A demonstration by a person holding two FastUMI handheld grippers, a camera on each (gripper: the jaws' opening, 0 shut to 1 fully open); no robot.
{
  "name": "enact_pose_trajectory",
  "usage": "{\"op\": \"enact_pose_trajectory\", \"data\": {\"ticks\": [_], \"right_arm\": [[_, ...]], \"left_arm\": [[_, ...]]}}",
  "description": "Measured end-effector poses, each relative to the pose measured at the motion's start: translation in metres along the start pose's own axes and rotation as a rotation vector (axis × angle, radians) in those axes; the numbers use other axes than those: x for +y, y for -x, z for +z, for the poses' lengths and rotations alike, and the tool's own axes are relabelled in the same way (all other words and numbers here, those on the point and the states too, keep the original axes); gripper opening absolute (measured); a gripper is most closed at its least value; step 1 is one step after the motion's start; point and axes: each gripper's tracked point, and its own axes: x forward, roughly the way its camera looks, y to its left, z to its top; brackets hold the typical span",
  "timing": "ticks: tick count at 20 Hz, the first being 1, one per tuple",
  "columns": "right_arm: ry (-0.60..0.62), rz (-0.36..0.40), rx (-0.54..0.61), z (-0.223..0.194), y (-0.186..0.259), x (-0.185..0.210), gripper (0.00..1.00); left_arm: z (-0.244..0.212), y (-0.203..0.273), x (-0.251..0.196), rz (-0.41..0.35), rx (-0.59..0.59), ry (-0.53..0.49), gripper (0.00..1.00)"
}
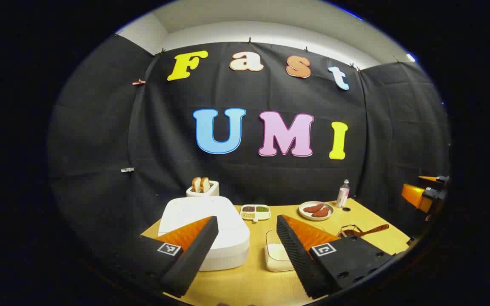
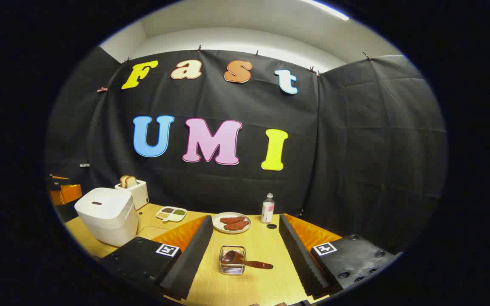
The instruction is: Close the left gripper, press the button to open the rice cooker; take a wooden spoon from the chopstick holder with the right hand, scoop a spoonful of rice and pour it into the rice cooker, then put the wooden spoon back into the chopstick holder.
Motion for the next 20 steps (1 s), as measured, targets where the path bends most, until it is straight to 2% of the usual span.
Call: {"op": "enact_pose_trajectory", "data": {"ticks": [5,15,20], "right_arm": [[-0.016,-0.031,0.031,-0.01,0.005,-0.006,0.98],[-0.009,-0.092,0.017,-0.001,0.012,-0.002,0.98],[-0.013,-0.04,0.027,-0.008,0.011,0.024,0.98]], "left_arm": [[-0.006,-0.001,0.006,0.007,0.018,0.029,0.95],[-0.002,-0.014,0.014,-0.048,-0.006,0.03,0.96],[0.006,-0.014,0.038,-0.008,-0.009,-0.015,0.95]]}}
